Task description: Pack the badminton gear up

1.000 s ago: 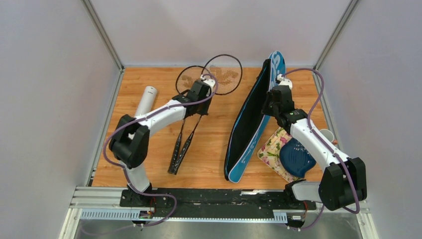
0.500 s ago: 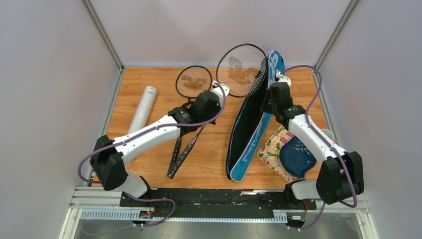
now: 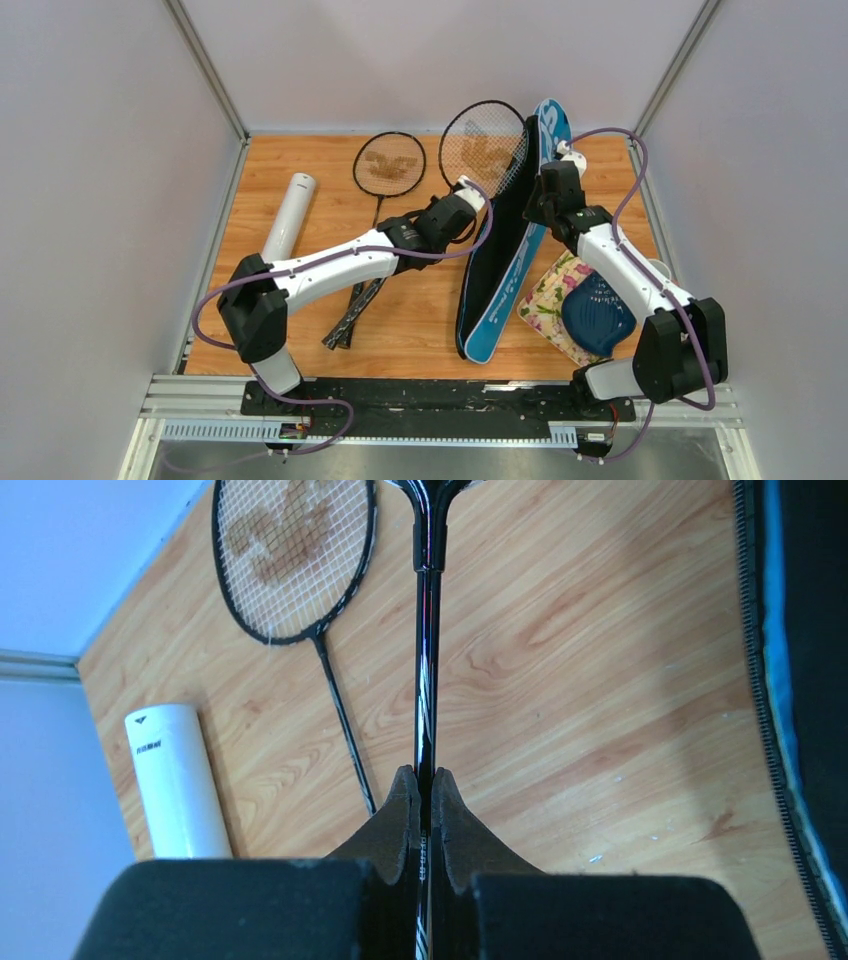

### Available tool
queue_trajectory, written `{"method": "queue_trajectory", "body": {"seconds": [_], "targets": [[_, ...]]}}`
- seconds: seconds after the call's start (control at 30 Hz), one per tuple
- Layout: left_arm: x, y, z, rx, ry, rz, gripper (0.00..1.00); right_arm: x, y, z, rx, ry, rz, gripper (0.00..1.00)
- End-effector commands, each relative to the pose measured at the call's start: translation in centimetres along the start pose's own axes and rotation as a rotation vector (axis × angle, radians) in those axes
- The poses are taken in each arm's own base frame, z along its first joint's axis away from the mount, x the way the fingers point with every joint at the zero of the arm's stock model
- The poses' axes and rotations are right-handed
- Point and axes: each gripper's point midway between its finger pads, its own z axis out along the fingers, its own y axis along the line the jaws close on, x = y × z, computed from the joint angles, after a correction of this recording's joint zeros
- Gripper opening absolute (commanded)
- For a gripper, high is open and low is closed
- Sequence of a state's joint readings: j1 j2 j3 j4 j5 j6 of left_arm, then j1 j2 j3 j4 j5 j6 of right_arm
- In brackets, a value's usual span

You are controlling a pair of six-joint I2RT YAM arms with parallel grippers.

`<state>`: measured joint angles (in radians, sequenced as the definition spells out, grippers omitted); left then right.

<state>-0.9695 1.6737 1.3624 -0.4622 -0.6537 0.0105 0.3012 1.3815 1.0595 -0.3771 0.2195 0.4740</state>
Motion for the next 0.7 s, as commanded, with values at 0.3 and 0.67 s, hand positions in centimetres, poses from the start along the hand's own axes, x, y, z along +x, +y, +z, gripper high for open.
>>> {"method": "queue_trajectory", "body": {"seconds": [0.3,0.67], "targets": [[-4.1,-3.0,1.5,-0.051,0.039,0.119,0.00,-2.1,3.9,-0.6,-0.136,-0.119,0.142,0.00],[-0.7,-4.2,-0.4,0.101,-0.070,0.232,0.00,-2.8,3.8,-0.7,-0.157,-0.166,0.049,0.00]]}}
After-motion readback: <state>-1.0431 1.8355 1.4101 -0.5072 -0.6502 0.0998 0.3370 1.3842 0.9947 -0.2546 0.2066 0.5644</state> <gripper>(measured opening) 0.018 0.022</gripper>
